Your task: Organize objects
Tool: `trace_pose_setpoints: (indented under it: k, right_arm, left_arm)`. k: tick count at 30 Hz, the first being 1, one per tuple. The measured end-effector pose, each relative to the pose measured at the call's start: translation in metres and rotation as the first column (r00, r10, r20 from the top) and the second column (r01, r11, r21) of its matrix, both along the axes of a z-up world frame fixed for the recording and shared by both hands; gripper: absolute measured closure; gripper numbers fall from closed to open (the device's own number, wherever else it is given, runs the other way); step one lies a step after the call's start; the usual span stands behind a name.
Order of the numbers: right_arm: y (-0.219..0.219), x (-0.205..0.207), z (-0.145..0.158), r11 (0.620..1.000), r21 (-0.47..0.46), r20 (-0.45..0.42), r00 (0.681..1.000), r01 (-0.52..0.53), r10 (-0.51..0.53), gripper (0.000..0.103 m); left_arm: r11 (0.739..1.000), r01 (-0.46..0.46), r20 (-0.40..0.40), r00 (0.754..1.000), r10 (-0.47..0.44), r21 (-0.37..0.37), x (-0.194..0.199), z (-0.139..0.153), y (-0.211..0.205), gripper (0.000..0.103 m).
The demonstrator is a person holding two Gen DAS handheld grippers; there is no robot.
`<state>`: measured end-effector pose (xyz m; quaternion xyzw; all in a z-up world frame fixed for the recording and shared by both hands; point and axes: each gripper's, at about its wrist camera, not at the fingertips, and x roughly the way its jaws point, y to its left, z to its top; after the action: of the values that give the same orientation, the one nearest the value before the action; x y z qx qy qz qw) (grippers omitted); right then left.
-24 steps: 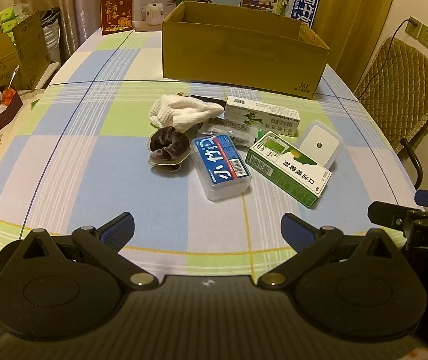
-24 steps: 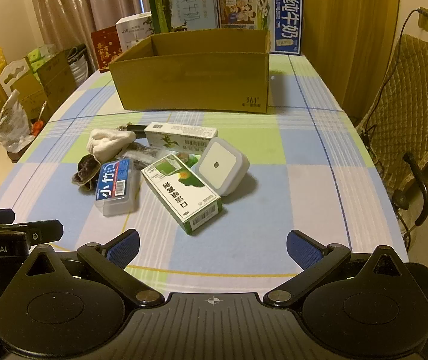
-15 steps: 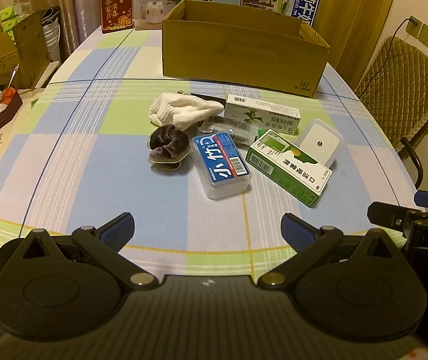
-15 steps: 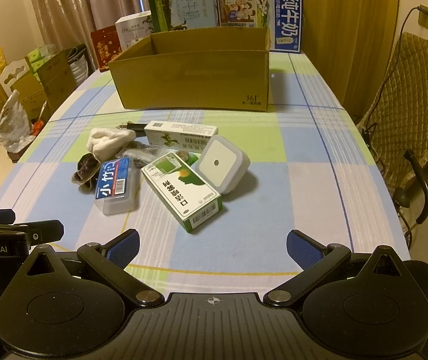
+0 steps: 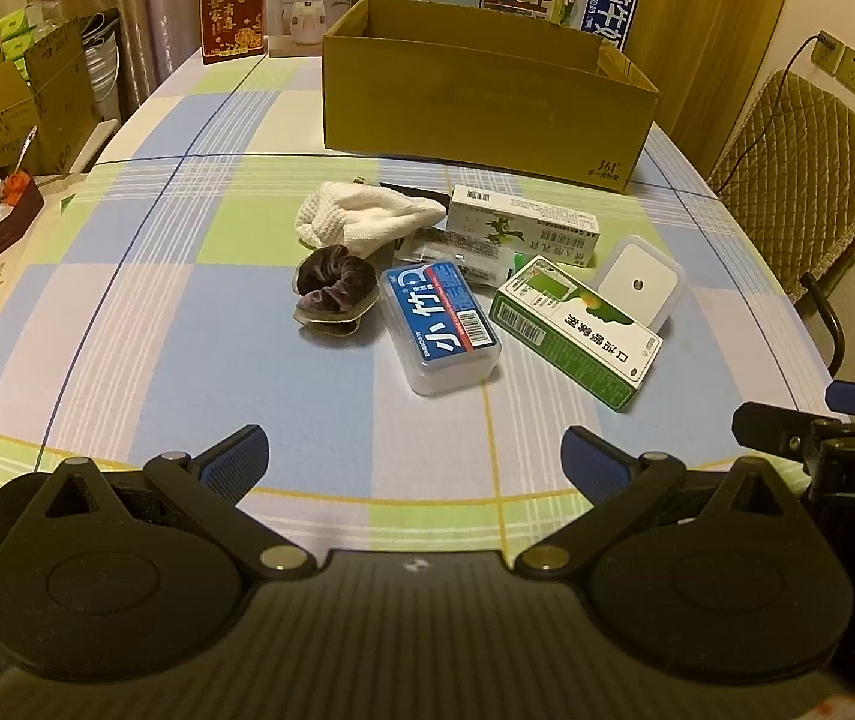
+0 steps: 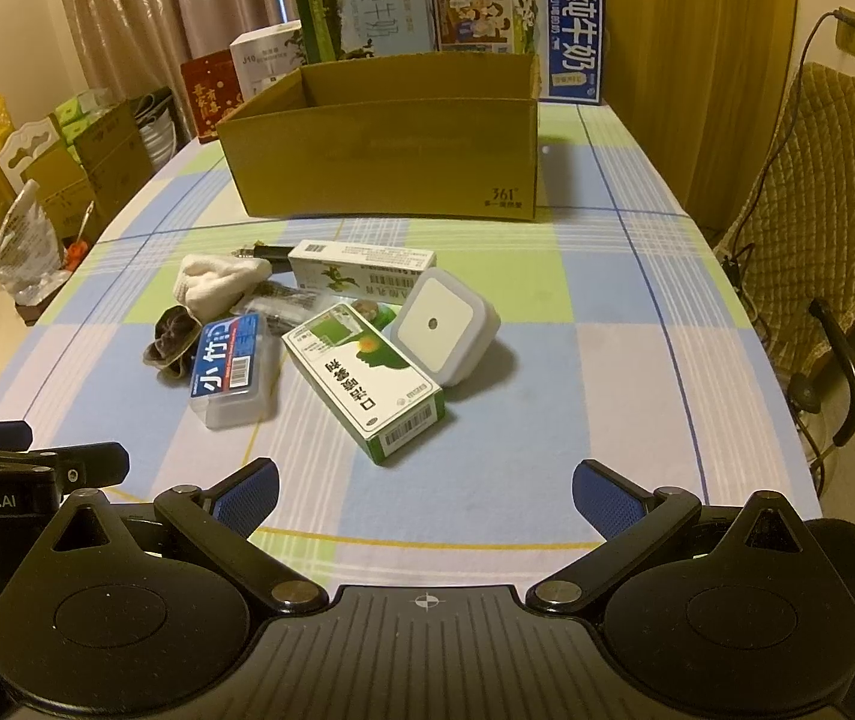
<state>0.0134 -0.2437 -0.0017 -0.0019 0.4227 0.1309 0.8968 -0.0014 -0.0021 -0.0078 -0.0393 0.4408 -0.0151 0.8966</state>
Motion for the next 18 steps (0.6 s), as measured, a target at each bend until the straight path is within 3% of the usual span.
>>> trace_pose_setpoints:
  k: [18]
  right_arm:
    - [-0.0007, 0.0025, -0.0059, 1.000, 0.001, -0.010, 1.000, -0.012, 0.012, 0.002]
  left_arm:
    - [1.000, -0.010, -0.022, 1.000, 0.010, -0.014, 0.0016, -0.0046, 0.0041, 0.001]
